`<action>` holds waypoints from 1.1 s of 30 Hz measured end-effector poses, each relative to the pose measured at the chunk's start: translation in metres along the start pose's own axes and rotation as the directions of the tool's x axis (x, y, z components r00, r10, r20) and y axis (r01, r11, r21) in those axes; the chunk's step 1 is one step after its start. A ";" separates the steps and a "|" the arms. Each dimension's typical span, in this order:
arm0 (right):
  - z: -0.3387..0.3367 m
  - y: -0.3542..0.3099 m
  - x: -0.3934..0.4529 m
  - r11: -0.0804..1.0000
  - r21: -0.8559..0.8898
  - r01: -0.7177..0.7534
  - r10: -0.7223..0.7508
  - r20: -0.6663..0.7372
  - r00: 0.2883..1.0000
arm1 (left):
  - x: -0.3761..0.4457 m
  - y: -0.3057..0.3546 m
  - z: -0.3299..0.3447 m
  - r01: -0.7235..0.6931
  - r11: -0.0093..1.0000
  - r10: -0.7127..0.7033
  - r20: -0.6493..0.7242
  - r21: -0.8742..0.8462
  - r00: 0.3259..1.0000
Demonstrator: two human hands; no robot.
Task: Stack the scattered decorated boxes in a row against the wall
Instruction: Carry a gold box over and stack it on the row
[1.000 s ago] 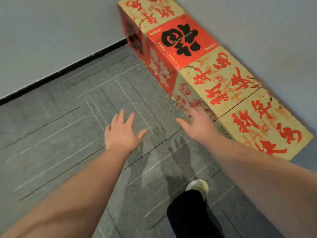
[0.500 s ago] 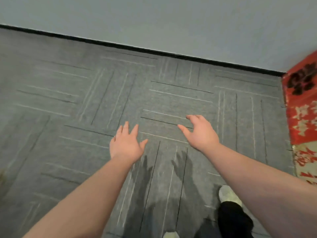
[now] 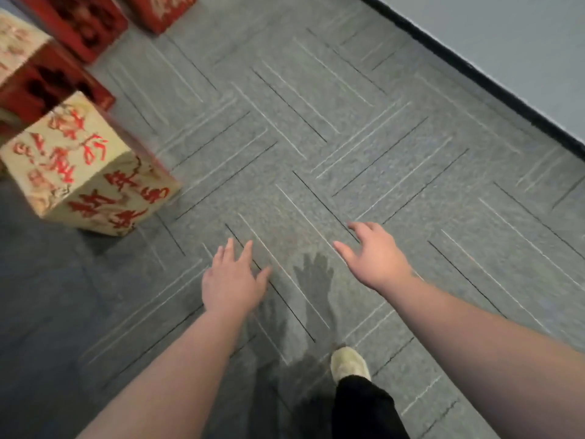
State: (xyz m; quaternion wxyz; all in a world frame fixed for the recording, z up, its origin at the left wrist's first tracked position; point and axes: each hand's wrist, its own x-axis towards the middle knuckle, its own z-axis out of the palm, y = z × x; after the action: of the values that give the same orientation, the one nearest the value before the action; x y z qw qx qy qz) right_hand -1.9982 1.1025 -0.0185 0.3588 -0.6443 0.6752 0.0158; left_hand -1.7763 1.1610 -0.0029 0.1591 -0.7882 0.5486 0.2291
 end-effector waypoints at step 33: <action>0.205 -0.574 0.311 0.820 -0.328 0.468 -0.330 0.398 0.856 | 0.297 -0.450 -0.131 0.515 0.767 -0.524 0.091 -0.383 0.847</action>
State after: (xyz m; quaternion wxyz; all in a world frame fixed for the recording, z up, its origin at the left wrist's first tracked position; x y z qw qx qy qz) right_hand -1.3700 0.8372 -0.0748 0.3151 -0.8222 0.4356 0.1871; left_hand -1.2433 1.0162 -0.0515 0.0491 -0.9267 0.2535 0.2730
